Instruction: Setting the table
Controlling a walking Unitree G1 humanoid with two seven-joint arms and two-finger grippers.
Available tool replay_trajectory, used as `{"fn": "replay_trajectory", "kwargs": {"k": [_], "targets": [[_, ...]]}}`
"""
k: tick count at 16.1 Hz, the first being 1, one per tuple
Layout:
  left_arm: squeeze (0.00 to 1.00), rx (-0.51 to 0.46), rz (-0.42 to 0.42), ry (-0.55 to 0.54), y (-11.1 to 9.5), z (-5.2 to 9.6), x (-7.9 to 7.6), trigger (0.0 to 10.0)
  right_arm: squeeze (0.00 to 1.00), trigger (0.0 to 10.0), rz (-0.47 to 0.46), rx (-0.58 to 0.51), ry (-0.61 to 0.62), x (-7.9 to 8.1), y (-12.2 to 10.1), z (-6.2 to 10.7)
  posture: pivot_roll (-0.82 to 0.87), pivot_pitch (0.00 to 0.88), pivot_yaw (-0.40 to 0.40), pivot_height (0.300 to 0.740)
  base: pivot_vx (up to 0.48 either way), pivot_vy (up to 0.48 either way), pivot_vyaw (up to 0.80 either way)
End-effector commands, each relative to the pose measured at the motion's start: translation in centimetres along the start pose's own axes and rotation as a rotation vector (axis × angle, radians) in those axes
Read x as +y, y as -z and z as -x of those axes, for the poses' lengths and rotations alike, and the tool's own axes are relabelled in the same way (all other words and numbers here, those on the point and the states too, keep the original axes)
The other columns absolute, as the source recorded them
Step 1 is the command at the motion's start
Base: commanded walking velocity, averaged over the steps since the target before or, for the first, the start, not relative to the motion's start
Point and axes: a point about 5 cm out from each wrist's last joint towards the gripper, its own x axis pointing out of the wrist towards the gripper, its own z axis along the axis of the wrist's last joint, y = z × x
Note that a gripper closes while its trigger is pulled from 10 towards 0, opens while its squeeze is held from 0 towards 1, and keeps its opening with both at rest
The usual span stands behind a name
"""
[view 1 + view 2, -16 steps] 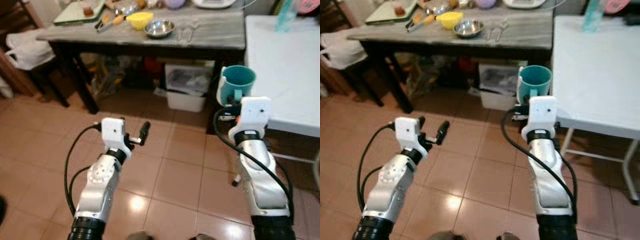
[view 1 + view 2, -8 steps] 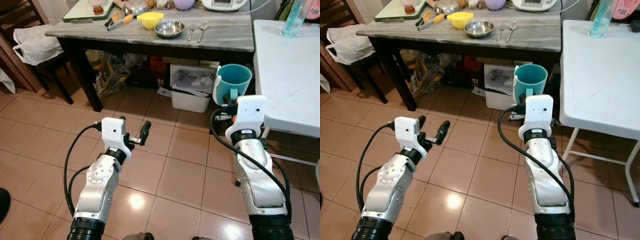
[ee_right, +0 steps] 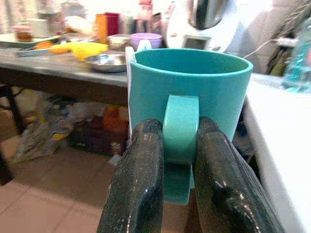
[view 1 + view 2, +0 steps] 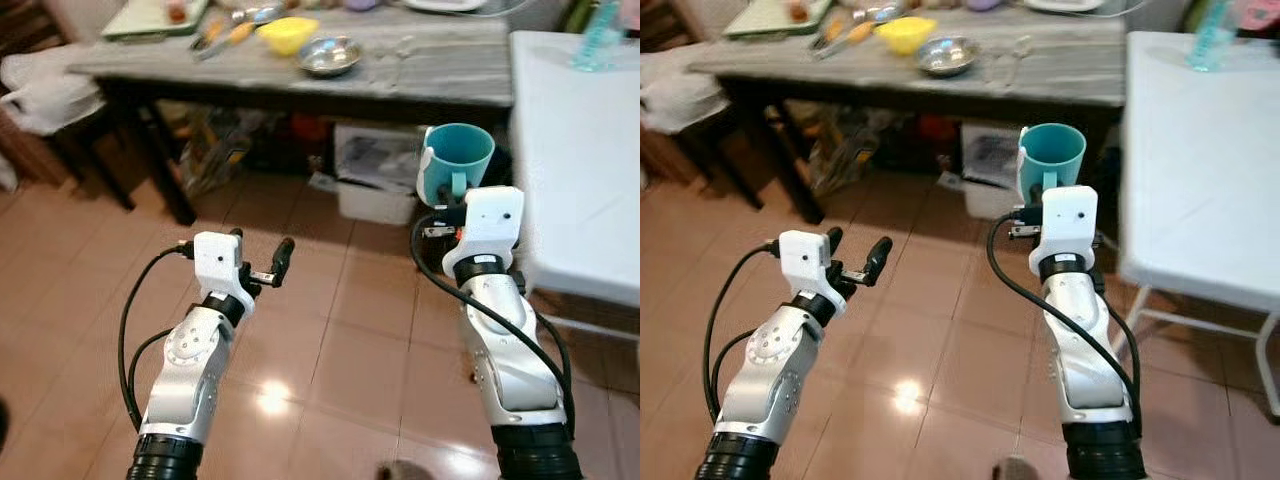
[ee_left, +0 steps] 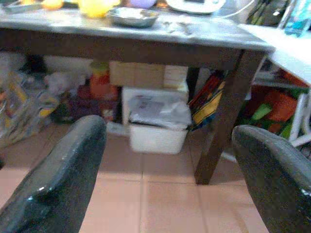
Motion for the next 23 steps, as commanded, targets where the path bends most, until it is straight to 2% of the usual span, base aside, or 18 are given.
{"fn": "replay_trajectory", "kwargs": {"k": [1, 12, 23], "targets": [[0.00, -0.002, -0.002, 0.010, -0.1, 0.0, 0.0, 10.0, 0.00, 10.0, 0.016, -0.036, -0.007, 0.2, -0.6, -0.1, 0.02, 0.121, 0.081, 0.740, 0.480, 0.000, 0.00], [0.00, 0.007, 0.000, 0.045, 0.2, -0.2, -0.6, 10.0, 0.00, 10.0, 0.026, -0.037, 0.008, 0.1, -0.4, 0.2, 0.01, 0.122, 0.099, 0.740, 0.480, 0.000, 0.00], [0.00, -0.003, 0.014, 0.046, 0.1, -0.3, -1.2, 10.0, 0.00, 10.0, 0.025, -0.046, -0.002, 0.1, -0.7, -0.1, 0.01, 0.122, 0.080, 0.740, 0.480, 0.000, 0.00]]}}
